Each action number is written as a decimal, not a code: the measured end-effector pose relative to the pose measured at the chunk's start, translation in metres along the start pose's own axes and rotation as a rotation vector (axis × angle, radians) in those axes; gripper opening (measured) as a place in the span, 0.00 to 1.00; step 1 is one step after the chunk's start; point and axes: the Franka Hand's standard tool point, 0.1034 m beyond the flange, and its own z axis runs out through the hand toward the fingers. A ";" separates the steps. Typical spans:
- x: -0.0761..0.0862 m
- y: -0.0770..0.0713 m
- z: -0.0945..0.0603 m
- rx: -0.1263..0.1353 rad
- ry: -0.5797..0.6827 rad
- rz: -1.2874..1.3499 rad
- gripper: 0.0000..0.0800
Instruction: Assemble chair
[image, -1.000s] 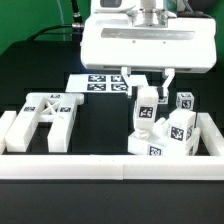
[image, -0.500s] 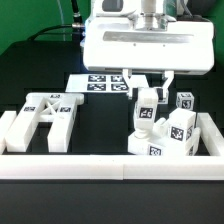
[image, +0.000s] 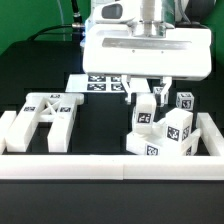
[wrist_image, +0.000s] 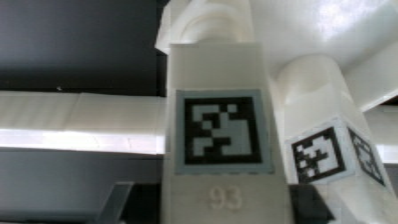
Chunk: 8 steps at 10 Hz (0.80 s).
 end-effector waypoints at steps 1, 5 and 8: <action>0.000 0.000 0.001 -0.002 0.010 -0.002 0.36; 0.004 0.003 0.003 -0.017 0.071 -0.018 0.36; 0.002 0.003 0.004 -0.015 0.056 -0.017 0.64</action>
Offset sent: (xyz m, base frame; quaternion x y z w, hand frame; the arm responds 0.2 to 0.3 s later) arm -0.0015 -0.0012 -0.0137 0.0010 0.0201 -0.0069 0.9998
